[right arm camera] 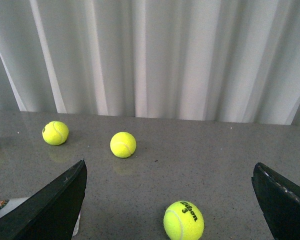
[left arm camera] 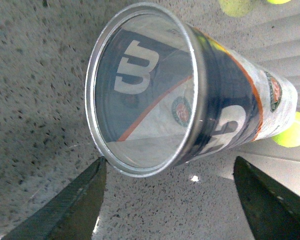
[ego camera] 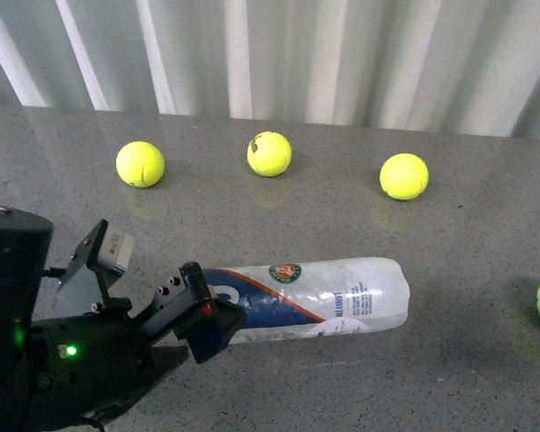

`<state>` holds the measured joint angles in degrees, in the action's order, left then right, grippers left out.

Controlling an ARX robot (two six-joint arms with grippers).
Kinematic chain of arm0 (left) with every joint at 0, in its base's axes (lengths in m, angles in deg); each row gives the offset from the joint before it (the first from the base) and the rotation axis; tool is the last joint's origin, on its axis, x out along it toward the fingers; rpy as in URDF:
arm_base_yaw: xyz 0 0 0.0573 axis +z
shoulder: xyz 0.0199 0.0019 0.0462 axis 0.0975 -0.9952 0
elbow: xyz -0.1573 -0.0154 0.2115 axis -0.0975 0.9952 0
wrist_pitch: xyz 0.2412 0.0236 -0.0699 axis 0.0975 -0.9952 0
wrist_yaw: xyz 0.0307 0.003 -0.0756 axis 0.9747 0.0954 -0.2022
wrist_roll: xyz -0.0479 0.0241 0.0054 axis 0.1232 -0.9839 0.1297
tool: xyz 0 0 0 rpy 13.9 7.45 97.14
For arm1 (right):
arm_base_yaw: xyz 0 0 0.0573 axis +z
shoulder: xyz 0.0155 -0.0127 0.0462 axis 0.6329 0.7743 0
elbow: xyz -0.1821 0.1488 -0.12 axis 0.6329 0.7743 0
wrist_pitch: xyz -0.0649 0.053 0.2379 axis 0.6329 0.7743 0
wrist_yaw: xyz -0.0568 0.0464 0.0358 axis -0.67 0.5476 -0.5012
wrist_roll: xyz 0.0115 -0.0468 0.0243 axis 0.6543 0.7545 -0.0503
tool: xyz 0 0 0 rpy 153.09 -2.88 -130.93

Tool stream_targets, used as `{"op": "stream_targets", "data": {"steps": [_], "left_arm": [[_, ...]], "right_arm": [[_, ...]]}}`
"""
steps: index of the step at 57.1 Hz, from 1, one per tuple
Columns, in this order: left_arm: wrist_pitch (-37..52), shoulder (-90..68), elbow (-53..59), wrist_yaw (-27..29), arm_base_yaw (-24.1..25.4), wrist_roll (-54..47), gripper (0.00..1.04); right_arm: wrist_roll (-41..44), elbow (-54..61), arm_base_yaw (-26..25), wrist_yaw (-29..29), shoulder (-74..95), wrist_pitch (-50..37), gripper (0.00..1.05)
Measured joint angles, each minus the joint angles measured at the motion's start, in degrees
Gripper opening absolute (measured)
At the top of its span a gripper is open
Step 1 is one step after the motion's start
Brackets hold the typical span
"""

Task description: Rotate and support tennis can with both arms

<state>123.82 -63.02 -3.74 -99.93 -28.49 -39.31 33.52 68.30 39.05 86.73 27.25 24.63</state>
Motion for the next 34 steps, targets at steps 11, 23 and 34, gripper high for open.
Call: {"op": "stream_targets", "data": {"steps": [11,23,34], "left_arm": [[1.1,-0.7,0.0,0.5,-0.4,1.6,0.46],[0.4,0.8,0.9,-0.5,1.2,1.2,0.11],[-1.6,2.5,1.9,-1.9,2.2,-0.5,0.04]], "right_arm": [[0.0,0.0,0.0,0.0,0.0,0.0,0.98],[0.0,0.0,0.0,0.0,0.0,0.0,0.98],[0.0,0.0,0.0,0.0,0.0,0.0,0.98]]}}
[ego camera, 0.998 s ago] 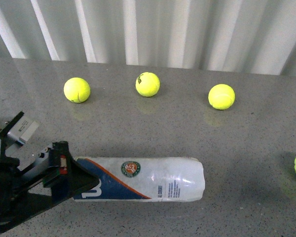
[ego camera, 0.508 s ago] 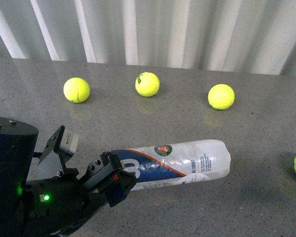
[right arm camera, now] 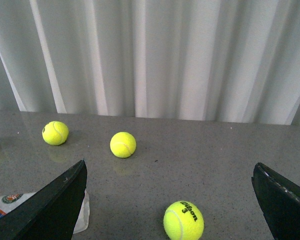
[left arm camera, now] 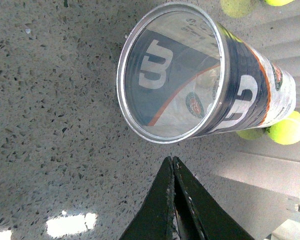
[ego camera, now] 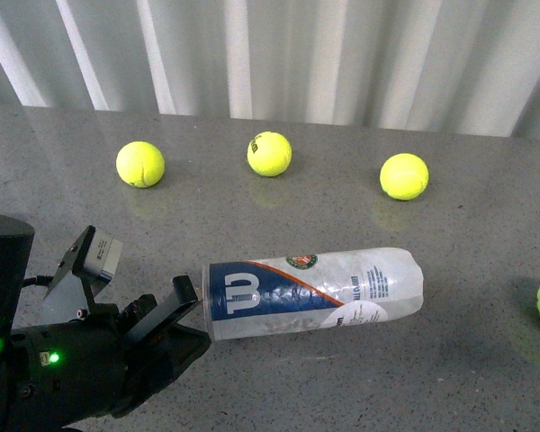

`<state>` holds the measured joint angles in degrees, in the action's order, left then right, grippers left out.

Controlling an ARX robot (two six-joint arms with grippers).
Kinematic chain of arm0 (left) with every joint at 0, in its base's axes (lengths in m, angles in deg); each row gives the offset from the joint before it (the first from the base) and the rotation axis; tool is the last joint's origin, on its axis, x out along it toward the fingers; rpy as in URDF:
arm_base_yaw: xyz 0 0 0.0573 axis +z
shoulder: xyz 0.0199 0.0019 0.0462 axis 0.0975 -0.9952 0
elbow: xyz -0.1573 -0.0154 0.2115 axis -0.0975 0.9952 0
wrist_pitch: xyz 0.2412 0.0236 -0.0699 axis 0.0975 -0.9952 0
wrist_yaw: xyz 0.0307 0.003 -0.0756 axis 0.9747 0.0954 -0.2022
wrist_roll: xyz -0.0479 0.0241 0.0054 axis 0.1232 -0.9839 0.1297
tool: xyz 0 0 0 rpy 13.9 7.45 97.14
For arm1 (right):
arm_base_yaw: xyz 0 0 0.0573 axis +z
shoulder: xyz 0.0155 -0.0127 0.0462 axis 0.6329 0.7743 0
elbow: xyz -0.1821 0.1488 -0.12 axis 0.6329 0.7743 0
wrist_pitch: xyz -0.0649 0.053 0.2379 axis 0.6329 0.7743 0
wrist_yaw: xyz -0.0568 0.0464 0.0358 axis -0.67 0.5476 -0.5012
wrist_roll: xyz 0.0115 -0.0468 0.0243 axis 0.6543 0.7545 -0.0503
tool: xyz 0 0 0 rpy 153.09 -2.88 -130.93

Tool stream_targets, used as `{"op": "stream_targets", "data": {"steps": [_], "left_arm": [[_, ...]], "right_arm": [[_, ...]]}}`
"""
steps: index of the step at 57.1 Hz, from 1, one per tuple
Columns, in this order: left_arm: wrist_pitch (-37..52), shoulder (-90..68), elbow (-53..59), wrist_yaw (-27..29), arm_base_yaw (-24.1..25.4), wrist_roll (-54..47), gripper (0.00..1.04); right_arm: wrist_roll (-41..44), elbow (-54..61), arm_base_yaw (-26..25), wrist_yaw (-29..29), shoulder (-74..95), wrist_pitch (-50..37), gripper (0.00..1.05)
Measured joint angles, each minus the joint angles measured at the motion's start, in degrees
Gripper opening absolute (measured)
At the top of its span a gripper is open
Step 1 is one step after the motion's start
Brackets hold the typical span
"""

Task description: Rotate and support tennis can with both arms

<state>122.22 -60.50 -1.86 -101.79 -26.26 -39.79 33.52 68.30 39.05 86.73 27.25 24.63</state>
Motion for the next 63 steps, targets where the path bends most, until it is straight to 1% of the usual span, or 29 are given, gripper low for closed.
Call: {"op": "stream_targets", "data": {"steps": [6,9,16,24,25,28,29,31,32,34,38,45,57,60,63], "left_arm": [[-2.3,1.8,0.4,-0.6,1.0,-2.3,0.04],[-2.7,2.6,0.6,-1.2,1.5,-3.3,0.11],[-4.4,4.5,0.8,-1.6,2.9,-6.4,0.34],[-5.1,4.7,0.8,-1.7,4.5,-8.6,0.70],[-5.1,4.7,0.8,-1.7,4.5,-8.7,0.72],[-5.0,4.7,0.8,-1.6,4.4,-8.8,0.82],[-5.0,4.7,0.8,-1.6,4.4,-8.8,0.84],[-4.9,4.6,0.8,-1.6,4.3,-8.8,0.91],[-4.8,4.5,0.8,-1.6,4.2,-8.7,0.93],[-4.2,4.3,0.8,-1.5,3.9,-8.5,0.99],[-3.1,3.8,0.7,-1.4,3.0,-7.6,0.97],[0.3,3.0,0.7,-1.3,0.5,-4.2,0.98],[7.9,2.7,3.0,-0.3,-5.5,5.4,0.98],[9.8,2.4,3.7,1.0,-7.6,7.5,0.92],[12.3,1.8,4.3,2.8,-10.8,11.1,0.80]], "right_arm": [[0.0,0.0,0.0,0.0,0.0,0.0,0.98],[0.0,0.0,0.0,0.0,0.0,0.0,0.98],[0.0,0.0,0.0,0.0,0.0,0.0,0.98],[0.0,0.0,0.0,0.0,0.0,0.0,0.98],[0.0,0.0,0.0,0.0,0.0,0.0,0.98],[0.0,0.0,0.0,0.0,0.0,0.0,0.98],[0.0,0.0,0.0,0.0,0.0,0.0,0.98],[0.0,0.0,0.0,0.0,0.0,0.0,0.98],[0.0,0.0,0.0,0.0,0.0,0.0,0.98],[0.0,0.0,0.0,0.0,0.0,0.0,0.98],[0.0,0.0,0.0,0.0,0.0,0.0,0.98],[0.0,0.0,0.0,0.0,0.0,0.0,0.98],[0.0,0.0,0.0,0.0,0.0,0.0,0.98],[0.0,0.0,0.0,0.0,0.0,0.0,0.98],[0.0,0.0,0.0,0.0,0.0,0.0,0.98]]}}
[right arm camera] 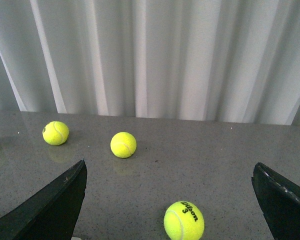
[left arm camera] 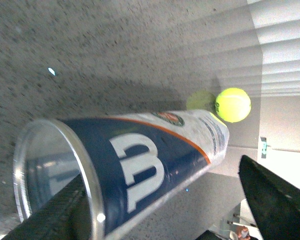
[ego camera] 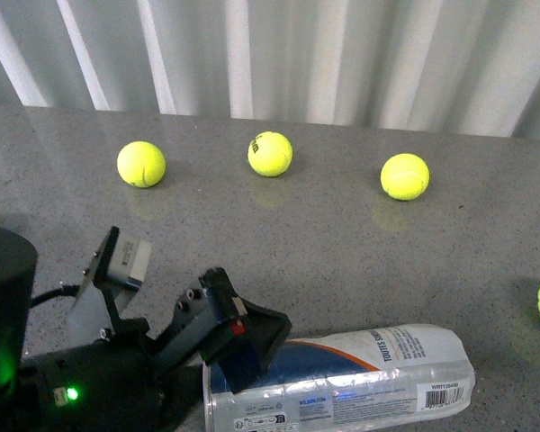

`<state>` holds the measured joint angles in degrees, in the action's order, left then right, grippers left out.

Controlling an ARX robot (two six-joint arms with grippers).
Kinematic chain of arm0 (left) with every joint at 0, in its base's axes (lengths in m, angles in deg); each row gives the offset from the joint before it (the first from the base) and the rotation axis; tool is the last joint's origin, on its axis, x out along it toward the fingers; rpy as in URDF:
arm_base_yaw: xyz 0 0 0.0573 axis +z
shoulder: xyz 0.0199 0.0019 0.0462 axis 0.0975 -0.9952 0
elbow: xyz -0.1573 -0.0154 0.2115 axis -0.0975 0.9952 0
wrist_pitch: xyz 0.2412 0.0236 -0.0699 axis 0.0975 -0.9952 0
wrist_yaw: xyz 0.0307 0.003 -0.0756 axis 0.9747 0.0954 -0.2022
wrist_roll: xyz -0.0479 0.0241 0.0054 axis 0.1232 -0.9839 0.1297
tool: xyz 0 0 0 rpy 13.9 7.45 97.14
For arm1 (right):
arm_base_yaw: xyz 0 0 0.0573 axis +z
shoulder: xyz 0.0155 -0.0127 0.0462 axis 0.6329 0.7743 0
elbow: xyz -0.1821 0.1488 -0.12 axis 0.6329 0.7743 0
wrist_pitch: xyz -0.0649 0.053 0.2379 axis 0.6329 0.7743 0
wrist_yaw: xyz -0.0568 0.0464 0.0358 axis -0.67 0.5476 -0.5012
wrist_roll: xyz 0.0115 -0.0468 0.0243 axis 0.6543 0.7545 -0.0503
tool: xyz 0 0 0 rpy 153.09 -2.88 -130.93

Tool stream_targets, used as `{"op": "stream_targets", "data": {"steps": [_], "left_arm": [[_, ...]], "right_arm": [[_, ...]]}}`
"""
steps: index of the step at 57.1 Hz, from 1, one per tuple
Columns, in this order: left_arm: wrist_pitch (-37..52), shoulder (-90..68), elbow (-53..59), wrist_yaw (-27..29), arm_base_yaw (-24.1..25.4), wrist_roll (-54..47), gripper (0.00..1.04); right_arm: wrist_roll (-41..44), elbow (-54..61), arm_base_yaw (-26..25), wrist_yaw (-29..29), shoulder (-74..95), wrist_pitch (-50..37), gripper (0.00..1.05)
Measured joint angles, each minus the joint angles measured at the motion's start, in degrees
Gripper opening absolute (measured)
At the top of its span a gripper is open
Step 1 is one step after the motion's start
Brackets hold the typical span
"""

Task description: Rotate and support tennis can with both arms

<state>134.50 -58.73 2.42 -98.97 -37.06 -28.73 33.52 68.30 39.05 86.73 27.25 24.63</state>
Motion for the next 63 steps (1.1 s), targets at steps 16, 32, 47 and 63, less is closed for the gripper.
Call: {"op": "stream_targets", "data": {"steps": [16,32,47,63], "left_arm": [[4.0,-0.5,1.2,5.1,-7.0,8.6,0.28],[-4.0,7.7,0.7,5.5,-6.4,8.7,0.04],[-38.6,31.8,-8.6,-3.0,-2.2,-15.0,0.04],[-85.8,36.3,-38.6,5.1,-3.7,-68.7,0.03]], "right_arm": [[0.0,0.0,0.0,0.0,0.0,0.0,0.98],[0.0,0.0,0.0,0.0,0.0,0.0,0.98],[0.0,0.0,0.0,0.0,0.0,0.0,0.98],[0.0,0.0,0.0,0.0,0.0,0.0,0.98]]}}
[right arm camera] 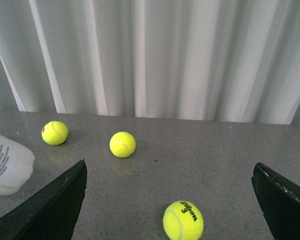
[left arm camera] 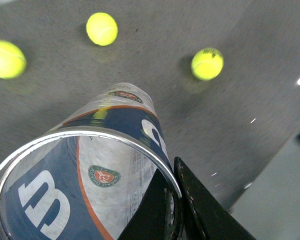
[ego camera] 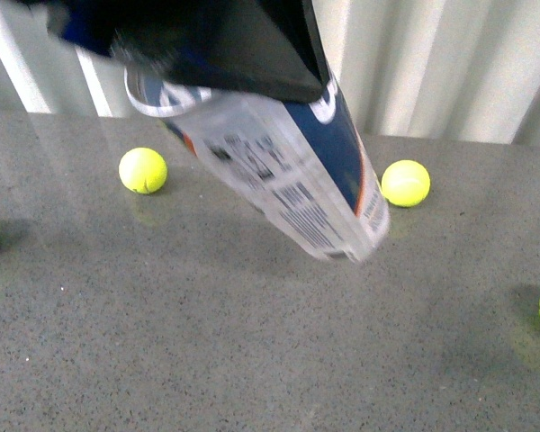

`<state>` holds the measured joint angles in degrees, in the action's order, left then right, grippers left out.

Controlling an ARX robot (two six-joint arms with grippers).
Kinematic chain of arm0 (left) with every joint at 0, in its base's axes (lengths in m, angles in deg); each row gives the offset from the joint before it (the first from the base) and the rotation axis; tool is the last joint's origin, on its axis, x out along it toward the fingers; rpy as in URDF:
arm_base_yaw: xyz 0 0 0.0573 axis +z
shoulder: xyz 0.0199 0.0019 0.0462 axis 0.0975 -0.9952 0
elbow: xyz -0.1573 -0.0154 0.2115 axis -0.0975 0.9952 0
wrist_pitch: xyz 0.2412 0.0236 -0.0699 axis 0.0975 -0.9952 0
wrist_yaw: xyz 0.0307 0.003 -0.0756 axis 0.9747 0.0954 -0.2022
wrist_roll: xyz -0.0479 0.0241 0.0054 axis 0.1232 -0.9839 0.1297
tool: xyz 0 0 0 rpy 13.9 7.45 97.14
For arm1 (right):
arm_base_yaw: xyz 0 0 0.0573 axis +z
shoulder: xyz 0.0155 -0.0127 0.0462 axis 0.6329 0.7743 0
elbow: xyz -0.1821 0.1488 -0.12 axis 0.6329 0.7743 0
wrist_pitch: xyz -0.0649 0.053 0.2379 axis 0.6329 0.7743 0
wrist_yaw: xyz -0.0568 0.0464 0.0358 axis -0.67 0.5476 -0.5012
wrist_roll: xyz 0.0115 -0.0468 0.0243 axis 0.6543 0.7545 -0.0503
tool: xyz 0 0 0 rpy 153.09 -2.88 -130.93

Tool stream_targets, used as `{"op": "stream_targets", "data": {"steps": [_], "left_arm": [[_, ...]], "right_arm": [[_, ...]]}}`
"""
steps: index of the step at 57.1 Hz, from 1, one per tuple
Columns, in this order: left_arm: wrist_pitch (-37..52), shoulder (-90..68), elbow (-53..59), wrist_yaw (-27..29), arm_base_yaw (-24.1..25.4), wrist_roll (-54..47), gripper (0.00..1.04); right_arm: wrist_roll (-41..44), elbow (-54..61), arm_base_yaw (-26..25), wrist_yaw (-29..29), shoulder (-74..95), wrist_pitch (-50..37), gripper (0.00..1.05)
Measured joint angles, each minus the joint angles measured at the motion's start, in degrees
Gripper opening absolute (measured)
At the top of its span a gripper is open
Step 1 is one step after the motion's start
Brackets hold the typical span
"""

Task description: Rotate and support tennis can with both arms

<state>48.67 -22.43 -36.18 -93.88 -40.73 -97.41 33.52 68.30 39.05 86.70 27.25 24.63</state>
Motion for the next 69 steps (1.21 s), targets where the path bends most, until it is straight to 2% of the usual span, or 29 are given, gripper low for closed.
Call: {"op": "stream_targets", "data": {"steps": [2,3,5,13,18,27,33,44,56,69], "left_arm": [[-3.9,-1.4,-3.0,1.7,-0.2,-5.2,0.03],[-7.7,-2.9,-5.6,3.1,-0.5,-13.0,0.03],[-12.5,-5.0,-8.7,4.5,-1.0,-21.5,0.03],[-23.2,-12.1,-18.1,5.8,-2.6,-39.6,0.03],[-28.5,-16.8,-24.1,7.4,-3.3,-46.2,0.03],[-34.8,-24.2,-31.7,8.5,-3.8,-51.6,0.03],[-37.3,-27.6,-34.0,12.5,-3.7,-54.5,0.03],[-40.9,-34.5,-38.3,15.5,-2.0,-56.2,0.03],[-43.6,-38.4,-41.5,13.1,-0.6,-54.7,0.03],[-47.1,-43.6,-47.1,5.5,-0.3,-48.8,0.03]], "right_arm": [[0.0,0.0,0.0,0.0,0.0,0.0,0.98],[0.0,0.0,0.0,0.0,0.0,0.0,0.98],[0.0,0.0,0.0,0.0,0.0,0.0,0.98],[0.0,0.0,0.0,0.0,0.0,0.0,0.98],[0.0,0.0,0.0,0.0,0.0,0.0,0.98],[0.0,0.0,0.0,0.0,0.0,0.0,0.98],[0.0,0.0,0.0,0.0,0.0,0.0,0.98],[0.0,0.0,0.0,0.0,0.0,0.0,0.98],[0.0,0.0,0.0,0.0,0.0,0.0,0.98],[0.0,0.0,0.0,0.0,0.0,0.0,0.98]]}}
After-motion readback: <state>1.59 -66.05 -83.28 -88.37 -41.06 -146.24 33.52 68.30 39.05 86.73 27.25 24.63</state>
